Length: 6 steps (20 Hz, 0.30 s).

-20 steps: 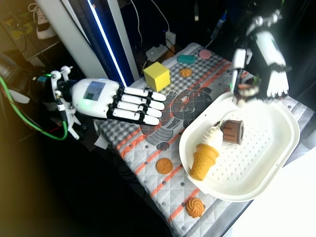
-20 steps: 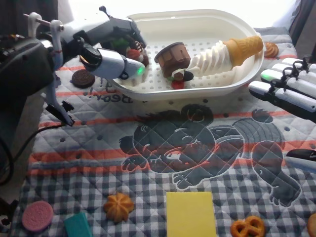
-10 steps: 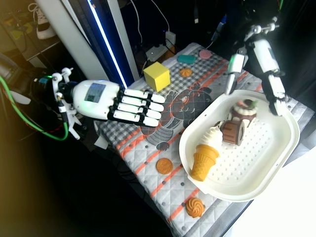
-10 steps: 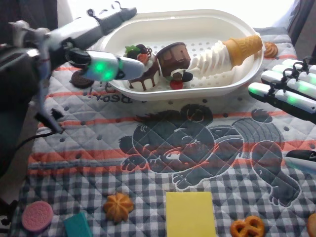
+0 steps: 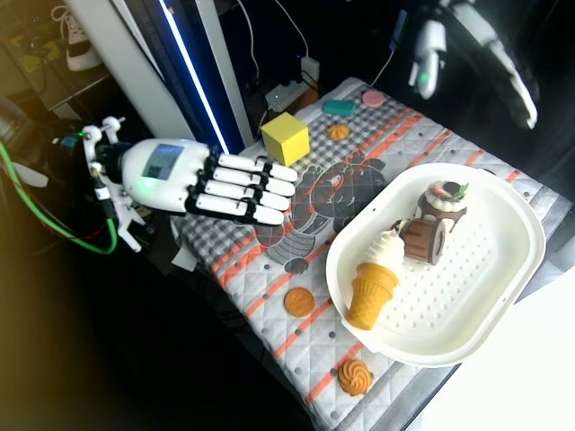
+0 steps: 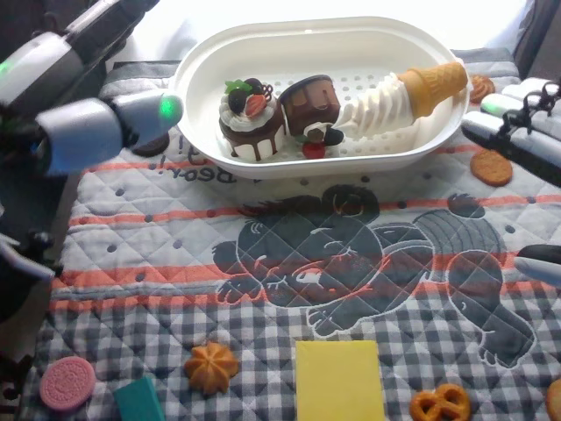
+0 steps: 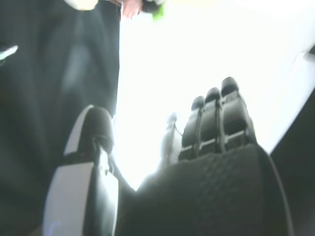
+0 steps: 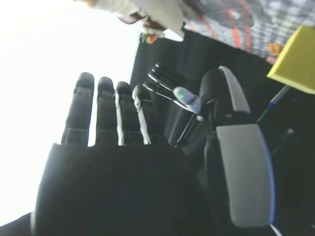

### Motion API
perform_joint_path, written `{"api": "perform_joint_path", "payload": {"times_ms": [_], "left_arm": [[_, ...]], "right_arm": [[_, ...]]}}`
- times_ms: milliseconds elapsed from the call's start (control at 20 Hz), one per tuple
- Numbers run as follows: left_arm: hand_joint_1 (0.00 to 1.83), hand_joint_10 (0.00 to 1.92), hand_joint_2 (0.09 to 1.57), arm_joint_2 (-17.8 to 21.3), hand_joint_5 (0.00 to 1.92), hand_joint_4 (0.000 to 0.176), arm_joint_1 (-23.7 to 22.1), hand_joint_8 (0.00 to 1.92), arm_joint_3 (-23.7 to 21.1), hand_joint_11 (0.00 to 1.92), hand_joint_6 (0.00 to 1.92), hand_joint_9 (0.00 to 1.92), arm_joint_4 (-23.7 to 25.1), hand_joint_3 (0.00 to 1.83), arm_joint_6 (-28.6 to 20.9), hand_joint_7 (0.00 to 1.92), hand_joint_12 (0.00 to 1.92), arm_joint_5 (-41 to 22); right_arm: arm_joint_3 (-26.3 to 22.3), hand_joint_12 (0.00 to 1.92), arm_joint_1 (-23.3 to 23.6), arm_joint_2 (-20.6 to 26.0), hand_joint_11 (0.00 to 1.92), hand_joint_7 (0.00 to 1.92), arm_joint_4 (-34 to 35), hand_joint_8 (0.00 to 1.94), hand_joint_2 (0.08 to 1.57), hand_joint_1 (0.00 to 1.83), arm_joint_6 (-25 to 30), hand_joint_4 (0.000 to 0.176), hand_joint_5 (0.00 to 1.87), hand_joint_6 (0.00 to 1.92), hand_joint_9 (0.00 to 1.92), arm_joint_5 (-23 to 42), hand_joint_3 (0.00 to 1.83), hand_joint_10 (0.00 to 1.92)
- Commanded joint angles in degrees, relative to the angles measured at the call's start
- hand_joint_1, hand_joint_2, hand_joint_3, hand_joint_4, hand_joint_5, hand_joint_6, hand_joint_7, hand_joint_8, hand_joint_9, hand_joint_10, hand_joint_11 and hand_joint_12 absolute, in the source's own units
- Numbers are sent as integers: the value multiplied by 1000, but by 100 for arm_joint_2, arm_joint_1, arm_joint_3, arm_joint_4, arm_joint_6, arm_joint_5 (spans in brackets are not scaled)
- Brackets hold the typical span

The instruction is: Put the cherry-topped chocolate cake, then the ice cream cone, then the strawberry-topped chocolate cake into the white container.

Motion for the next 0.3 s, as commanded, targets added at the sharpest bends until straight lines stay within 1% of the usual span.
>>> {"api": "perform_joint_path", "payload": {"times_ms": [0, 50, 100, 150, 200, 250], "left_arm": [[443, 8, 1278, 127, 0, 176, 96, 0, -81, 0, 0, 31, 17, 7, -52, 0, 212, -1281], [493, 1, 1265, 210, 0, 176, 293, 0, -198, 0, 0, 9, 34, 0, -146, 0, 153, -1631], [498, 0, 1275, 272, 0, 176, 451, 0, -274, 0, 0, 4, 72, 1, -278, 0, 244, -1902], [467, 0, 1281, 314, 0, 176, 563, 0, -327, 0, 0, 1, 126, 2, -412, 0, 314, -2111], [502, 0, 1287, 346, 0, 168, 634, 0, -384, 0, 0, 0, 145, 2, -429, 0, 336, -2270], [589, 0, 1288, 349, 0, 147, 639, 0, -388, 0, 0, 0, 145, 1, -429, 0, 178, -2270]], "right_arm": [[-5, 810, 46, 45, 0, 0, 67, 0, 1228, 533, 4, 0, 0, 0, 33, 885, 0, 84], [-5, 901, 54, 44, 0, 0, 110, 0, 1223, 506, 4, 14, 0, 0, 6, 977, 0, 164], [-5, 988, 57, 43, 0, 0, 146, 0, 1218, 524, 4, 2, 0, 0, 0, 1075, 0, 187], [-5, 999, 56, 44, 0, 0, 190, 0, 1232, 561, 3, 0, 0, 0, 0, 1205, 4, 180], [-7, 994, 55, 53, 0, 0, 228, 0, 1242, 562, 2, 0, 0, 0, 0, 1326, 7, 138], [-7, 935, 55, 55, 0, 0, 232, 0, 1242, 511, 2, 11, 0, 0, 0, 1339, 4, 85]]}}
